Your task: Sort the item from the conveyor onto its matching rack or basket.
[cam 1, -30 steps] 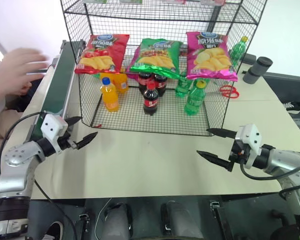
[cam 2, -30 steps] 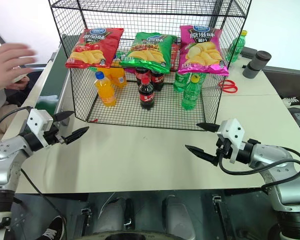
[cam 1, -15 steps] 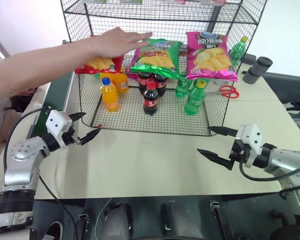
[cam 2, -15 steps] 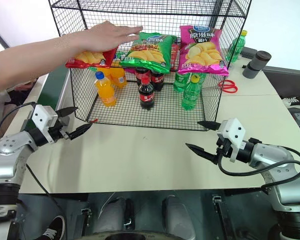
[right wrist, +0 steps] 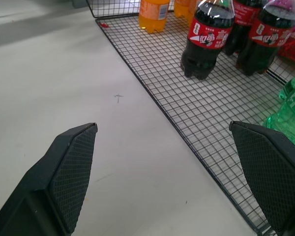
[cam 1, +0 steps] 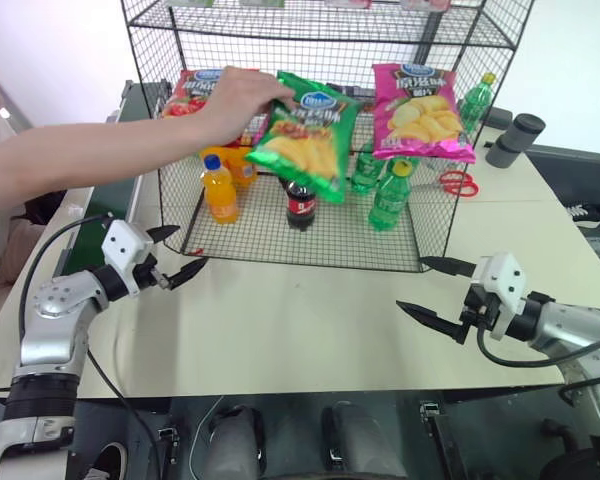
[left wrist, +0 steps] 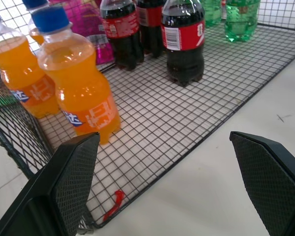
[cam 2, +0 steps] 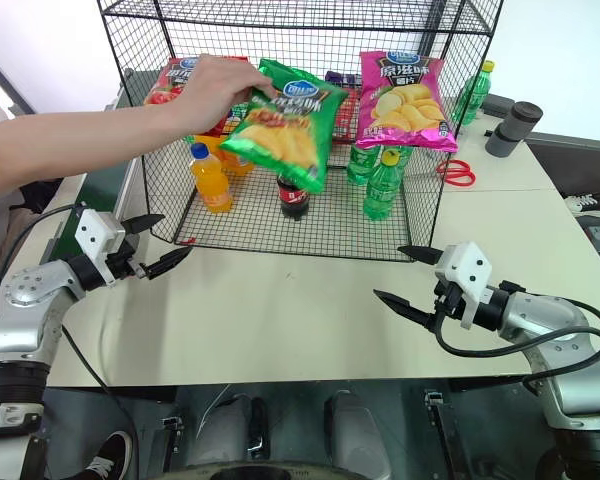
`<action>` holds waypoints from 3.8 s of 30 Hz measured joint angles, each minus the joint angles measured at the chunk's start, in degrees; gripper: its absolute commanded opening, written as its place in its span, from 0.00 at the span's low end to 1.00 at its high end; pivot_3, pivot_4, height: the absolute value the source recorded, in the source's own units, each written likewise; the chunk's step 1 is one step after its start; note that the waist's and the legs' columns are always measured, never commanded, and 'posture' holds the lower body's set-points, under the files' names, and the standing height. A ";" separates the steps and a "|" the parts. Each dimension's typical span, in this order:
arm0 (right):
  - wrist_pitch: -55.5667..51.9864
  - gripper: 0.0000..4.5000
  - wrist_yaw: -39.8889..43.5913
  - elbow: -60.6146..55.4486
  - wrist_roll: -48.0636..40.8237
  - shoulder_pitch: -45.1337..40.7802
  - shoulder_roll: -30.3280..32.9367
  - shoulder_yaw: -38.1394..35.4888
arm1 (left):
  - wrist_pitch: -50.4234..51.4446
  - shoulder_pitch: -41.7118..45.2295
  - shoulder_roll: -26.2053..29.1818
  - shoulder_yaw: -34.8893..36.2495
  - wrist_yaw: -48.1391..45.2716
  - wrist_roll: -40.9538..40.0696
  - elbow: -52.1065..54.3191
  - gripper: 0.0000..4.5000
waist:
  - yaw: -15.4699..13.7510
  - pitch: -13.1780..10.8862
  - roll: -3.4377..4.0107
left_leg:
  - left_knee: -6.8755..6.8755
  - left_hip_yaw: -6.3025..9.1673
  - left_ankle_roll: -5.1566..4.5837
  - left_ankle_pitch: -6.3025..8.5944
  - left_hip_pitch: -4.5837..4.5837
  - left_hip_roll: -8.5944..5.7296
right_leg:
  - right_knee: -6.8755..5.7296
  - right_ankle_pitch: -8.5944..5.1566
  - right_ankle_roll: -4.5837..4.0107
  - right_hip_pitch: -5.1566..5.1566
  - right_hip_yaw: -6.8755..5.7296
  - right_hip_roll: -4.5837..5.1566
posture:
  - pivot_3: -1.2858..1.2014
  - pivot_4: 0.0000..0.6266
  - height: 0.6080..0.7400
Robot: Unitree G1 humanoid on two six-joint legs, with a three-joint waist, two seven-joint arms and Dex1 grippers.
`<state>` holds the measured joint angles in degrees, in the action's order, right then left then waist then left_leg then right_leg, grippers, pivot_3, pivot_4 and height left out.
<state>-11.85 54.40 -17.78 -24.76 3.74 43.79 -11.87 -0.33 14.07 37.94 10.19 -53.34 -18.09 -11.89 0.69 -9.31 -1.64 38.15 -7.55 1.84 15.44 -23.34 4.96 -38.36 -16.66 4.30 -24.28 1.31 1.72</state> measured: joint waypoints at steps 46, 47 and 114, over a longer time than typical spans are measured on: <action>0.44 1.00 1.61 2.36 2.10 -6.49 -0.33 4.24 | 5.16 -4.48 0.16 1.80 -6.42 -7.35 4.69 1.00 | 0.12 0.01 0.00 | 0.06 0.01 0.01 0.00 0.02 0.01 | -0.09 0.00 0.00 0.00 0.01 -0.01 | 0.52 0.24 1.00; 0.37 1.00 1.68 2.27 2.01 -6.30 -0.27 4.22 | 5.21 -5.55 0.17 1.98 -6.42 -7.53 5.53 1.00 | 0.08 0.01 0.00 | 0.06 0.01 0.00 0.00 0.02 0.01 | -0.09 0.00 0.00 0.00 0.01 -0.01 | 0.52 0.24 1.00; -2.37 1.00 10.56 16.74 1.75 -29.28 -14.65 20.89 | -21.46 -40.27 0.66 20.73 15.99 17.69 18.68 1.00 | 0.02 0.09 -0.09 | -0.02 -0.10 -0.01 0.01 0.03 0.03 | -0.10 -0.10 -0.22 -0.09 0.01 0.09 | 0.52 0.24 1.00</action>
<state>-14.22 64.97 -1.04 -23.01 -25.53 29.14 9.02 -21.80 -26.20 38.60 30.92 -37.35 -0.40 6.79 0.71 -9.22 -1.74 38.13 -7.65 1.83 15.45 -23.30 4.98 -38.45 -16.76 4.07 -24.37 1.32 1.81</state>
